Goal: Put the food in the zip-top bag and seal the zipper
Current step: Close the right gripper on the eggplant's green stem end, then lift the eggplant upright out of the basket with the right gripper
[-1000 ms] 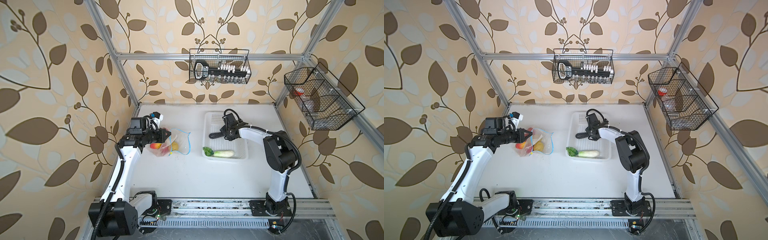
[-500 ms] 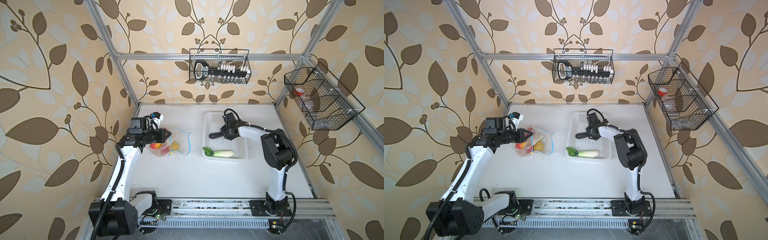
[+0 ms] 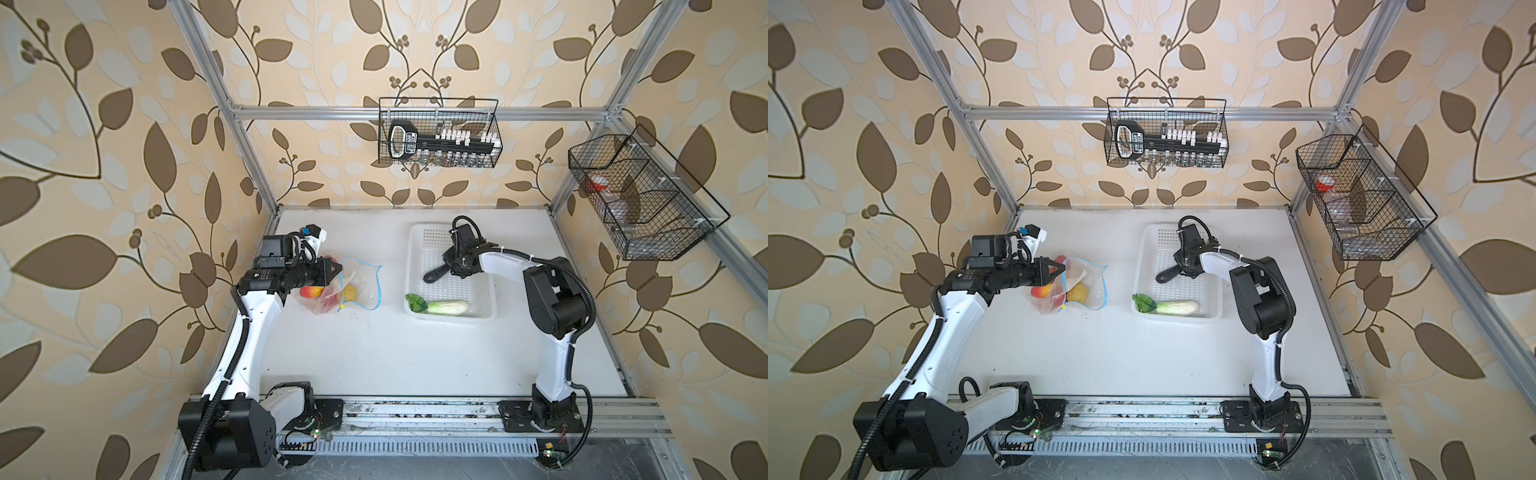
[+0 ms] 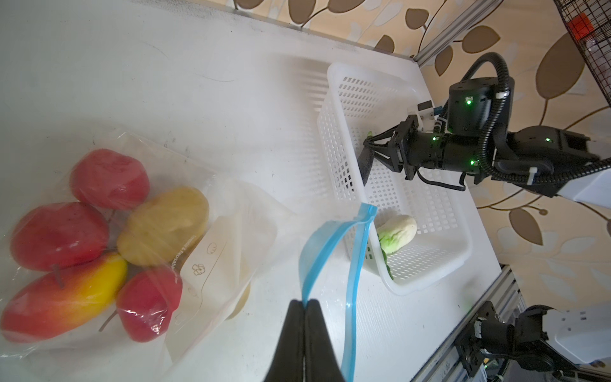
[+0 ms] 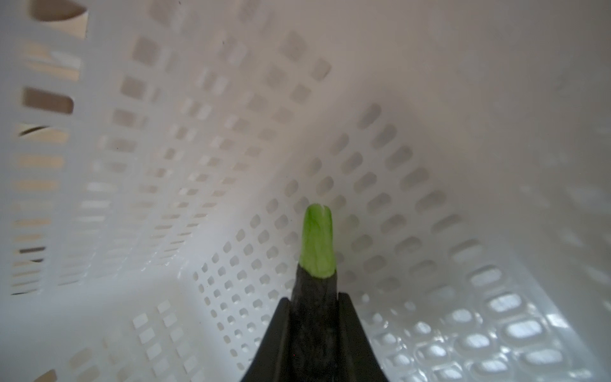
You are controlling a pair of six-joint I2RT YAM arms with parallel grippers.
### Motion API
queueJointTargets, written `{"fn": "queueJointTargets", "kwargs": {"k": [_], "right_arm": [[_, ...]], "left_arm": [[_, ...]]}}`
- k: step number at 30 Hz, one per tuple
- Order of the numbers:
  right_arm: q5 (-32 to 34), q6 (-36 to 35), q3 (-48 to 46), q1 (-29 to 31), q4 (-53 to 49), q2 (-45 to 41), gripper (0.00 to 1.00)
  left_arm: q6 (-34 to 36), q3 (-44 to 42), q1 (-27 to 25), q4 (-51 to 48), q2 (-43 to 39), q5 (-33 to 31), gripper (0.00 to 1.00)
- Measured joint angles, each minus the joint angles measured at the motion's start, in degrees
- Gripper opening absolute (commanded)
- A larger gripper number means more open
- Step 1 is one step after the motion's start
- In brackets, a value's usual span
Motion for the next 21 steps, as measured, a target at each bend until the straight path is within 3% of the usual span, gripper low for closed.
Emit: {"fn": "queueJointTargets", "kwargs": {"k": [5,21], "right_arm": [[-0.8,-0.3,-1.1,0.0,1.9,-0.5,0.02],[-3.2,-0.7,-12.5,0.0,11.0,-10.1,0.04]], "left_arm": [[-0.2,0.0,0.0,0.0,0.1,0.0,0.0],[-1.2,-1.1,0.0,1.2,-0.5,0.0,0.0]]}}
